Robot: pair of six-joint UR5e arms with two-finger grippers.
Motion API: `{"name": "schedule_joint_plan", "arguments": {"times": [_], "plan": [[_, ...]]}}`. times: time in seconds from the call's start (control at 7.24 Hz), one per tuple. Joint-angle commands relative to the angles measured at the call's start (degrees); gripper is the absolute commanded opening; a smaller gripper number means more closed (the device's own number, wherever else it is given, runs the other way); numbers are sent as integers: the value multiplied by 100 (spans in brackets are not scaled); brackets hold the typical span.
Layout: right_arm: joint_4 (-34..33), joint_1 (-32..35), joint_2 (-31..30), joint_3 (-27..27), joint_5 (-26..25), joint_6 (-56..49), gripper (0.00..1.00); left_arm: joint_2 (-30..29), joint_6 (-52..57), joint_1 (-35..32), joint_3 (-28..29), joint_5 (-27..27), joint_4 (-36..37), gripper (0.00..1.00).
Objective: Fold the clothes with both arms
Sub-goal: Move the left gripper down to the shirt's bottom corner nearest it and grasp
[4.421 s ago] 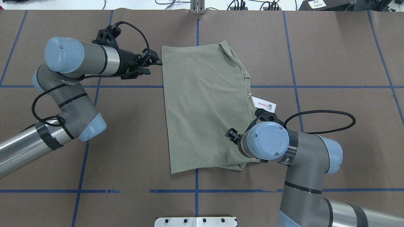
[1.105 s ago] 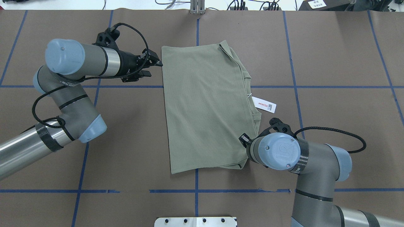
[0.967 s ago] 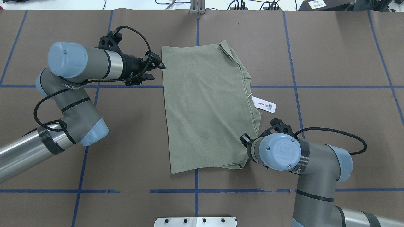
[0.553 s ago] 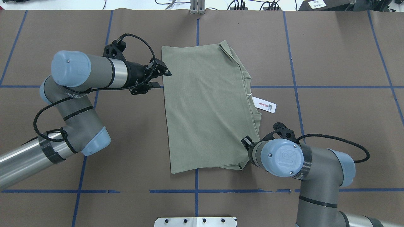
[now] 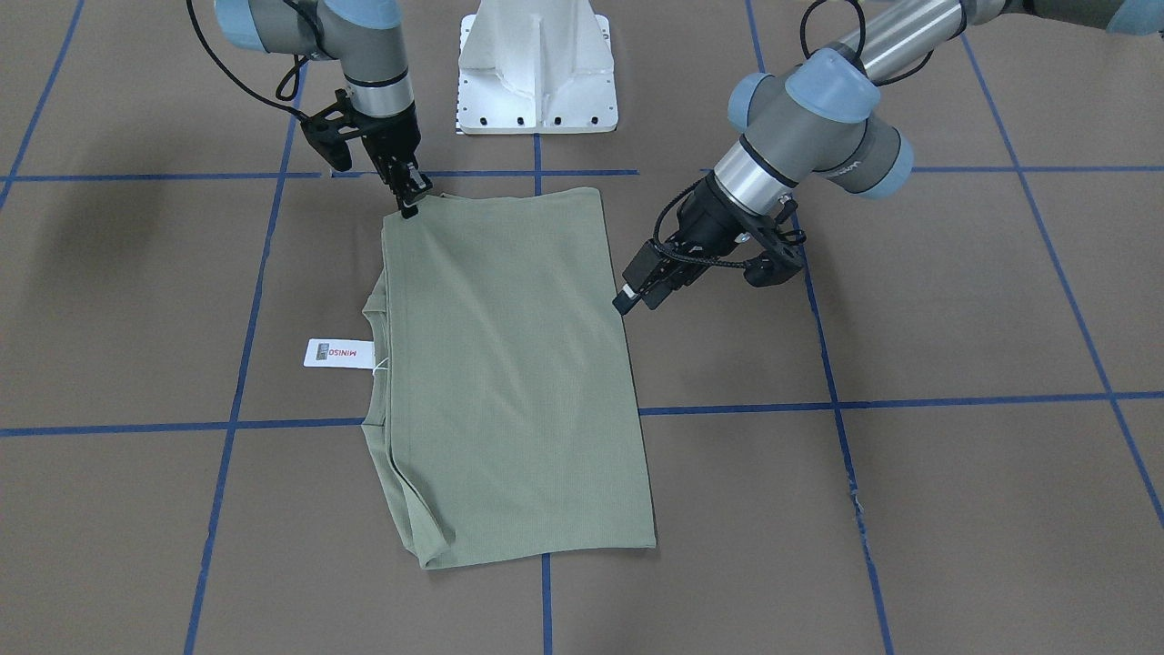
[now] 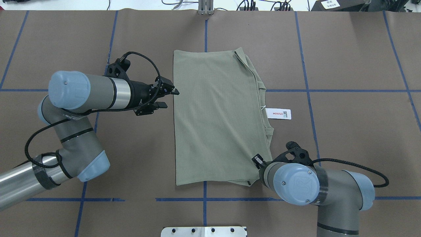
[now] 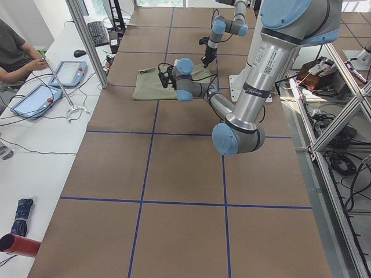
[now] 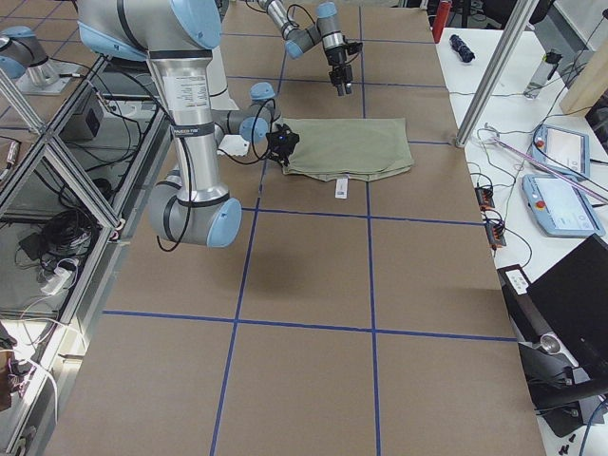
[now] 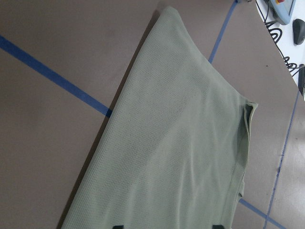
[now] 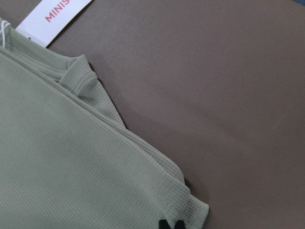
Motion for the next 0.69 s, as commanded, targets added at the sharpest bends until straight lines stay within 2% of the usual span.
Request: {"name": "schedule_joint_plan", "arguments": {"times": [0.0, 0.14, 0.41, 0.55], "plan": [[-1, -1, -41, 20, 1, -20, 0, 6, -242, 754, -414, 763, 795, 69], [-1, -1, -41, 20, 10, -37, 0, 15, -251, 1089, -705, 1089, 1272, 69], [-1, -1, -41, 28, 36, -55, 0, 129, -277, 1459, -936, 1145, 1933, 70], [-1, -1, -41, 28, 36, -64, 0, 147, -277, 1557, -945, 1145, 2023, 72]]}}
